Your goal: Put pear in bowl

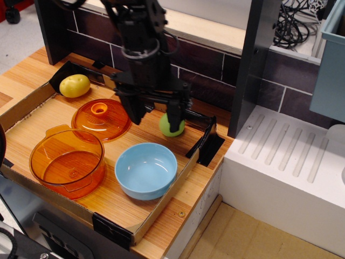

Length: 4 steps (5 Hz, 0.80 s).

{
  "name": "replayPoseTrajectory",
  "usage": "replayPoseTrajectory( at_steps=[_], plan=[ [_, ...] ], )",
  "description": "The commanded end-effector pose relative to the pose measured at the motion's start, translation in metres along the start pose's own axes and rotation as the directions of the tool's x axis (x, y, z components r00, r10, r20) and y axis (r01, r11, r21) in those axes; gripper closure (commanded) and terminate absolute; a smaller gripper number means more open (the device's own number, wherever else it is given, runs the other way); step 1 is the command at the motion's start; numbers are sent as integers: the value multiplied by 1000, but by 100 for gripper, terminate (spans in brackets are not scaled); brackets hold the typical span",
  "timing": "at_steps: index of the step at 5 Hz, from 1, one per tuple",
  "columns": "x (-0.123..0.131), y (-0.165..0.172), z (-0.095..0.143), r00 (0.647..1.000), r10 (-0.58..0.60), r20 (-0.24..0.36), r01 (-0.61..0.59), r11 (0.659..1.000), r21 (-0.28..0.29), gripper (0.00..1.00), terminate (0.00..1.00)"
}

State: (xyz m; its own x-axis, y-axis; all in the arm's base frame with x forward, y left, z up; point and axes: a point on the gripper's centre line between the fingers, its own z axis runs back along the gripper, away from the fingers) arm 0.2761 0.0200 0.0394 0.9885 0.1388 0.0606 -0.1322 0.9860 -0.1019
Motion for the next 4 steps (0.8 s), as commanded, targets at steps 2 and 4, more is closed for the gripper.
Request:
replayPoseTrajectory(
  at_steps=[2,4],
  plan=[
    [27,-16,-21,998,8,57,-11,999,50,0,0],
    [39,-13,-28,995,85,54,-87,995,43,100,0]
  ],
)
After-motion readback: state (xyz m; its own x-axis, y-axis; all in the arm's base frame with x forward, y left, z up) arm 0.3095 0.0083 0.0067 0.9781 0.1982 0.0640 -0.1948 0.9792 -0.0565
